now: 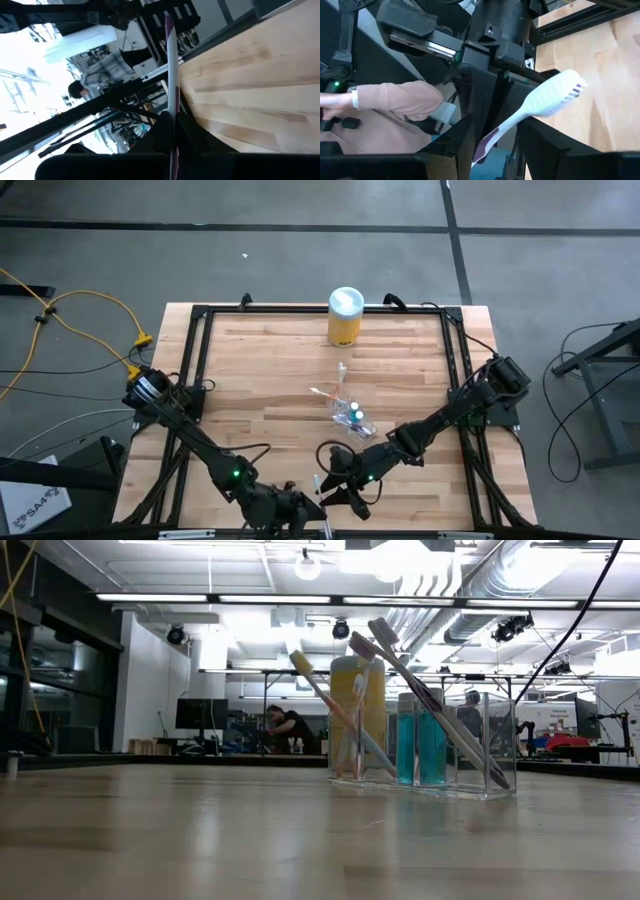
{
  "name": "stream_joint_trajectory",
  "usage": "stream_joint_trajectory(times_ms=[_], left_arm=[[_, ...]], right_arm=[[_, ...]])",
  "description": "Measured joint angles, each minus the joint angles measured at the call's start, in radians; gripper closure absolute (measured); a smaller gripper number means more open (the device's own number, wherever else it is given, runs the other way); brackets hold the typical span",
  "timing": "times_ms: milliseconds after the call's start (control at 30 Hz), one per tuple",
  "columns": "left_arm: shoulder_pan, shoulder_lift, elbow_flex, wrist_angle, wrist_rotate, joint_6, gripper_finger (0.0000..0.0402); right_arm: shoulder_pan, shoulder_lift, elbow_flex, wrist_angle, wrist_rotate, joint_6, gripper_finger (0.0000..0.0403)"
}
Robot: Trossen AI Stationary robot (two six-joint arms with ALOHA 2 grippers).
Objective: Pick & Place toothbrushing station
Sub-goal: Put the purple toothbrush into the bottom compartment of the transparent organizer
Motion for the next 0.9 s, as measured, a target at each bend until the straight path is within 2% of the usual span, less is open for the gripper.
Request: stream_joint_trajectory(times_ms=[333, 433, 700, 900], left_arm=[[0.033, 0.000, 0.000, 0.019, 0.091, 0.003, 0.0399], [0.036, 0.000, 0.000, 0.019, 0.092, 0.001, 0.0399], [0.036, 0.000, 0.001, 0.007, 0.090, 0.003, 0.0399], [0.025, 0.000, 0.001, 0.001, 0.085, -0.016, 0.0383]], right_arm=[[-0.012, 0.000, 0.000, 0.014, -0.039, -0.003, 0.0268], [-0.014, 0.000, 0.000, 0.017, -0.055, 0.009, 0.0289], [-0.014, 0.000, 0.000, 0.023, -0.070, 0.018, 0.0383], [-0.020, 0.000, 0.000, 0.023, -0.091, 0.047, 0.0392]])
